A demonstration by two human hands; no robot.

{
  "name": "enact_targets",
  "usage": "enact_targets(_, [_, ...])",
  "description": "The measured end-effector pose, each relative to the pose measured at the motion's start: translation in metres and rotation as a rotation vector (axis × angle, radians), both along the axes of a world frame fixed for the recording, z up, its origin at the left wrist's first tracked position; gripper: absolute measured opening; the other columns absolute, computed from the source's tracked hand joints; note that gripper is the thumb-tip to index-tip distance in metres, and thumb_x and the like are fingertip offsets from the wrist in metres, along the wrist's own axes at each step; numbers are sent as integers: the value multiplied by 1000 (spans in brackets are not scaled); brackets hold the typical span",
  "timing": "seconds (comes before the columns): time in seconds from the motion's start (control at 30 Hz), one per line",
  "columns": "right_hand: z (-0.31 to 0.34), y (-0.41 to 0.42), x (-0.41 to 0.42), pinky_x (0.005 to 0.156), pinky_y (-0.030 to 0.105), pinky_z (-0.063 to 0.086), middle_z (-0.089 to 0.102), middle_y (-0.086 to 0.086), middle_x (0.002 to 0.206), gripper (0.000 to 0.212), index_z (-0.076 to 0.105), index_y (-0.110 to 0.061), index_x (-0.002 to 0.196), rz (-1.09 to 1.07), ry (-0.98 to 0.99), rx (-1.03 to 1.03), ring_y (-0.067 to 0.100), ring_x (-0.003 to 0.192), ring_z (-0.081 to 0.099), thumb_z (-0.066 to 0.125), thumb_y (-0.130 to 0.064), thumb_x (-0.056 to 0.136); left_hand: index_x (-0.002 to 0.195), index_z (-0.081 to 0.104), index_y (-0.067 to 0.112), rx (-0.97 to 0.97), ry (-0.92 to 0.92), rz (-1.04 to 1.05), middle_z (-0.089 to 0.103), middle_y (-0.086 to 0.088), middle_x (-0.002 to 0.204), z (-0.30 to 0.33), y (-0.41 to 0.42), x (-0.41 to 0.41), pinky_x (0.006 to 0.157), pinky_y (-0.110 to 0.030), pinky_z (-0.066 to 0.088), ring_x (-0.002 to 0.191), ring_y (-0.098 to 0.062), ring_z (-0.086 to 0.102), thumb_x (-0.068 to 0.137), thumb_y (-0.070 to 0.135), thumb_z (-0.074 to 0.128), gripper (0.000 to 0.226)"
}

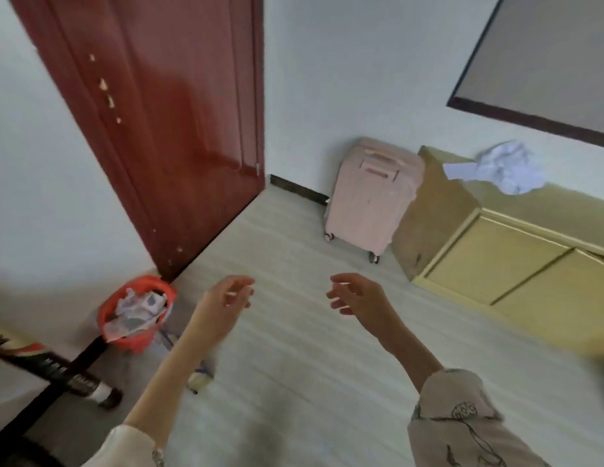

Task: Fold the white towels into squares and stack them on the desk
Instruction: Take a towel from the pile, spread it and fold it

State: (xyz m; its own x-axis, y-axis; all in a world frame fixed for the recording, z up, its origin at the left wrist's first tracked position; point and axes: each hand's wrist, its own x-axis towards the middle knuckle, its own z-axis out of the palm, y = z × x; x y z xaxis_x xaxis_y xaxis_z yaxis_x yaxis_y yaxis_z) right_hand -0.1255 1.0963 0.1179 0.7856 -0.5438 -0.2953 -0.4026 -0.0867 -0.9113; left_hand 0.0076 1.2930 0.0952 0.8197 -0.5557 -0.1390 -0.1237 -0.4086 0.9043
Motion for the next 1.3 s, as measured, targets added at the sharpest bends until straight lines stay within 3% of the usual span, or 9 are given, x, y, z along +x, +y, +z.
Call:
enact_targets(0.2, [7,-138,-79,67,25,49,66,5,84,15,61,-11,106,-310,-24,-3,17,72,62,52,-13,94,89,57,32,-9,-20,-328,66,6,84,16,-183,-26,67,-23,50,65,-3,64,93,11,50,23])
enact_targets(0.33, [3,-237,-106,68,24,49,67,3,85,15,60,-12,107,-409,2,-37,17,74,62,51,-13,94,93,58,25,-12,16,-430,67,2,85,4,-296,-41,70,-25,51,65,-3,64,93,9,50,18])
enact_targets(0.47, [4,-347,-106,68,27,49,67,8,89,18,59,-9,110,-484,-6,-102,20,76,62,51,-12,94,99,59,17,-36,27,-484,66,-2,87,-3,-419,-35,76,-32,50,75,-17,65,93,9,49,13])
enact_targets(0.67, [12,-486,-99,76,34,52,69,7,91,17,60,-13,109,-514,-7,-110,19,79,64,52,-13,93,104,58,17,-2,-10,-574,66,-1,92,10,-580,-24,78,-29,51,82,-17,65,94,13,48,15])
enact_targets(0.87, [-15,-609,-99,77,36,52,68,5,88,17,60,-13,109,-552,33,-46,19,79,64,51,-14,94,109,57,14,160,-36,-696,65,-3,95,-16,-709,-21,64,-15,44,78,-12,62,95,14,48,17])
enact_targets(0.93, [-26,-655,-93,77,35,52,68,4,88,16,60,-14,107,-536,47,-20,18,79,64,51,-14,94,111,58,12,187,-31,-707,65,-5,96,-28,-750,-18,65,-17,44,77,-12,61,94,15,48,19])
enact_targets(1.03, [-42,-727,-81,73,33,51,68,6,89,16,60,-13,107,-522,53,1,18,77,64,51,-13,94,111,59,13,220,-46,-678,64,-5,99,-42,-814,-9,75,-24,46,87,-17,62,94,15,49,20])
enact_targets(1.2, [-64,-830,-60,67,28,48,67,2,80,16,60,-10,107,-473,83,100,18,72,61,50,-12,94,112,59,8,291,-20,-589,63,-5,99,-59,-907,-4,67,-15,43,81,-13,58,93,14,51,21])
enact_targets(1.3, [-82,-875,-40,70,33,50,67,1,79,16,61,-11,106,-446,122,124,20,74,62,50,-14,94,115,57,7,324,34,-540,61,-6,101,-74,-944,-6,66,-11,41,82,-12,56,92,13,52,24])
